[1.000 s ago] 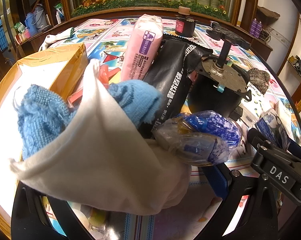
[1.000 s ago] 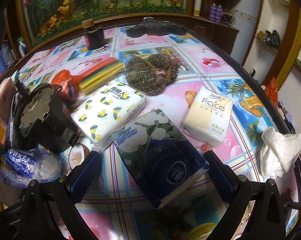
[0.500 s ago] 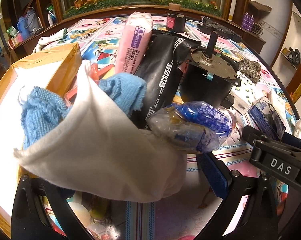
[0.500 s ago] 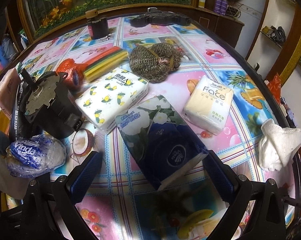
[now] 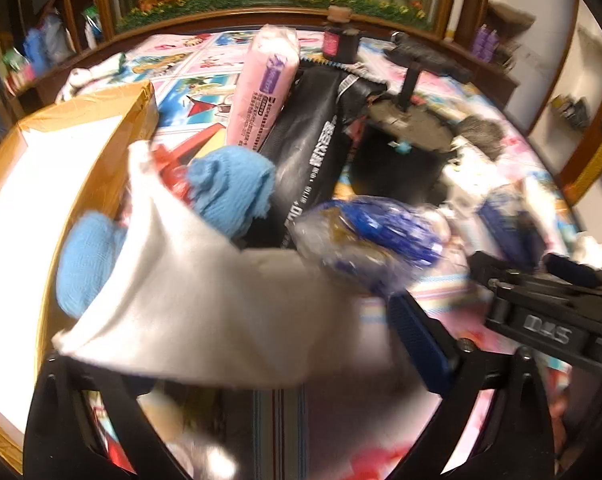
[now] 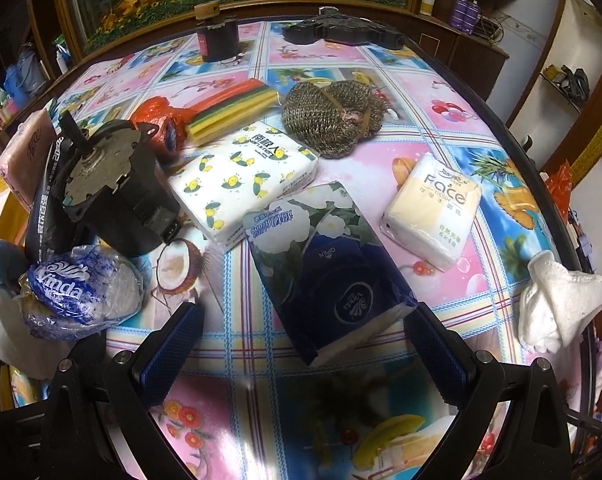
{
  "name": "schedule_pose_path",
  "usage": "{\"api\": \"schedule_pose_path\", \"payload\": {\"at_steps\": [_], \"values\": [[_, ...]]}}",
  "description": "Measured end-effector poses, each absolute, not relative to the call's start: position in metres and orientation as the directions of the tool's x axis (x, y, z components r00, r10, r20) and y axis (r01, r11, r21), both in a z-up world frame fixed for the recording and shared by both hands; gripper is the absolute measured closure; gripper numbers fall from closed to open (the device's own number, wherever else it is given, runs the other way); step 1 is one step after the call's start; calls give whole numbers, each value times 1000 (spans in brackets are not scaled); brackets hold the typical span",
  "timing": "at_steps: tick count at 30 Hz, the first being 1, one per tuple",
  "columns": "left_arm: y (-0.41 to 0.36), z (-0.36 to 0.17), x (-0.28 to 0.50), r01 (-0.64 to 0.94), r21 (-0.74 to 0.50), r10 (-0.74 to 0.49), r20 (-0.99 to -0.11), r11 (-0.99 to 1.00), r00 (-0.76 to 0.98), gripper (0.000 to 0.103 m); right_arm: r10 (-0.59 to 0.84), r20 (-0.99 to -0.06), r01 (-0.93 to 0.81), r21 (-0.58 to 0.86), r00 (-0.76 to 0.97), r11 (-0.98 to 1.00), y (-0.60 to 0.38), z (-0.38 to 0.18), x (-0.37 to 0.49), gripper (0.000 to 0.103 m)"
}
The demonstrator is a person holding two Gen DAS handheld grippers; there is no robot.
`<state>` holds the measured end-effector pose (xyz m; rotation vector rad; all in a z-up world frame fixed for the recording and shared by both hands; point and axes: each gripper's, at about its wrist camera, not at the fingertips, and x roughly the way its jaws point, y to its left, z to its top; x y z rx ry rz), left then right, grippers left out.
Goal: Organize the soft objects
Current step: 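Carry white cloth to yellow-rimmed box with left tool while right tool grasps Vinda bag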
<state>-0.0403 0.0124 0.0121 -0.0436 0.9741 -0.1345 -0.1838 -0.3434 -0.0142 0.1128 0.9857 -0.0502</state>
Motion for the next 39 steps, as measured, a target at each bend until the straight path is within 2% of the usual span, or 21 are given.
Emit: {"api": "schedule_pose_path", "payload": {"at_steps": [2, 5, 9, 10, 11, 12, 13, 17, 20, 24, 27, 28, 30, 31, 36, 39], "values": [[27, 30, -53, 122, -176, -214, -796, 977, 566, 5, -17, -830, 105, 50, 557, 993, -345, -9, -191, 1], [52, 59, -72, 181, -247, -306, -730, 952, 611, 5, -24, -770, 95, 48, 638, 994, -347, 6, -211, 1], [79, 77, -86, 212, -209, -298, -692, 955, 658, 5, -12, -568, 85, 101, 823, 991, -356, 33, -235, 1], [83, 78, -87, 210, -185, -279, -693, 960, 665, 5, -15, -556, 76, 88, 831, 993, -355, 34, -232, 1], [84, 77, -88, 211, -159, -261, -697, 965, 668, 5, -12, -565, 69, 80, 825, 994, -353, 34, -226, 1], [83, 76, -89, 214, -138, -248, -702, 967, 668, 9, 11, -578, 52, 93, 816, 994, -353, 32, -219, 1], [81, 74, -88, 222, -122, -242, -710, 967, 661, 18, 51, -580, 28, 127, 813, 992, -354, 29, -213, 1], [73, 63, -76, 256, -124, -259, -751, 959, 608, 31, 111, -581, 10, 201, 806, 979, -364, 17, -200, 2], [56, 57, -69, 293, -79, -248, -760, 953, 601, 31, 100, -534, 16, 208, 839, 978, -380, 21, -205, 1], [33, 39, -54, 346, -19, -220, -805, 938, 551, 31, 142, -558, 26, 282, 817, 959, -393, 11, -198, 1], [21, 16, -51, 397, -171, -324, -874, 902, 361, 31, 146, -555, 33, 299, 819, 954, -396, 13, -199, 1], [17, 20, -59, 436, -185, -357, -864, 881, 355, 35, 148, -553, 32, 303, 820, 953, -397, 13, -200, 1], [15, 30, -73, 487, -308, -478, -835, 817, 272, 37, 154, -548, 28, 309, 822, 951, -397, 14, -202, 1], [15, 41, -82, 509, -331, -514, -813, 795, 275, 37, 154, -546, 27, 310, 823, 950, -397, 15, -203, 1], [16, 62, -96, 515, -140, -395, -813, 845, 427, 36, 167, -553, 23, 319, 816, 948, -396, 13, -202, 1], [11, 45, -88, 490, -132, -361, -839, 861, 408, 36, 165, -553, 22, 316, 816, 949, -395, 13, -202, 1]]}}
